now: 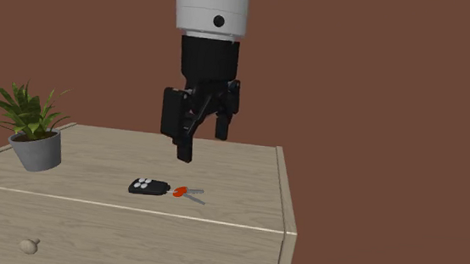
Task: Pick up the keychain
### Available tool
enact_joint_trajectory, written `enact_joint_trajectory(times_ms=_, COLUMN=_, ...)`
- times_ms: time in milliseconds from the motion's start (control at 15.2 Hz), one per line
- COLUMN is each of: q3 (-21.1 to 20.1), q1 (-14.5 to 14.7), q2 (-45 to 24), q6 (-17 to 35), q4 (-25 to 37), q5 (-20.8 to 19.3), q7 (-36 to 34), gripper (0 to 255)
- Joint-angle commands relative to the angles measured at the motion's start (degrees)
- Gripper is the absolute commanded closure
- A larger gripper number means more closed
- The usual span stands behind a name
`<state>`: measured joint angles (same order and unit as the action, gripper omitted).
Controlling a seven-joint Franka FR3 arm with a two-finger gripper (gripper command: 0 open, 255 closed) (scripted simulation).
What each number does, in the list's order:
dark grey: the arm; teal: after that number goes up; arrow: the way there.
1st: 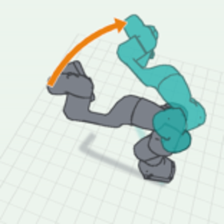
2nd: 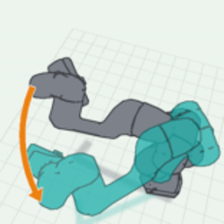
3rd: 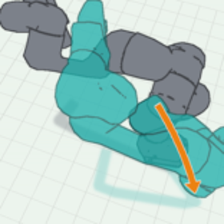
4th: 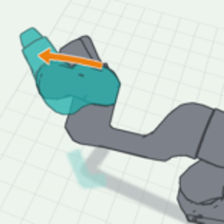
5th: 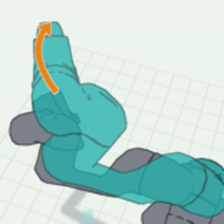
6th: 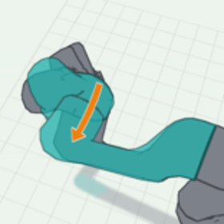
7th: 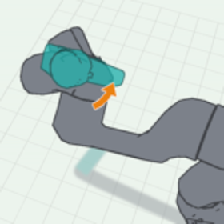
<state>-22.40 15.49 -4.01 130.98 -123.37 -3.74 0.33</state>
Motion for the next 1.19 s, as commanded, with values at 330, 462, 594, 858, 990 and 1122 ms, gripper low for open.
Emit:
enact_joint_trajectory(times_ms=330, q3=-1.0, q1=2.7, q2=-8.0, q6=4.0, q4=3.2, q5=-4.8, q7=-2.1, gripper=0)
enact_joint_trajectory(times_ms=462, q3=-0.8, q1=2.8, q2=-8.9, q6=5.3, q4=2.8, q5=-5.5, q7=-2.6, gripper=0)
enact_joint_trajectory(times_ms=594, q3=-0.6, q1=3.0, q2=-10.0, q6=6.6, q4=2.4, q5=-6.2, q7=-3.1, gripper=0)
enact_joint_trajectory(times_ms=858, q3=-0.5, q1=3.1, q2=-10.3, q6=7.0, q4=2.3, q5=-6.4, q7=-3.3, gripper=255)
enact_joint_trajectory(times_ms=990, q3=-0.5, q1=3.1, q2=-10.3, q6=7.1, q4=2.2, q5=-6.4, q7=-3.3, gripper=255)
enact_joint_trajectory(times_ms=1122, q3=-0.4, q1=3.0, q2=-10.4, q6=7.1, q4=2.3, q5=-6.4, q7=-3.2, gripper=255)
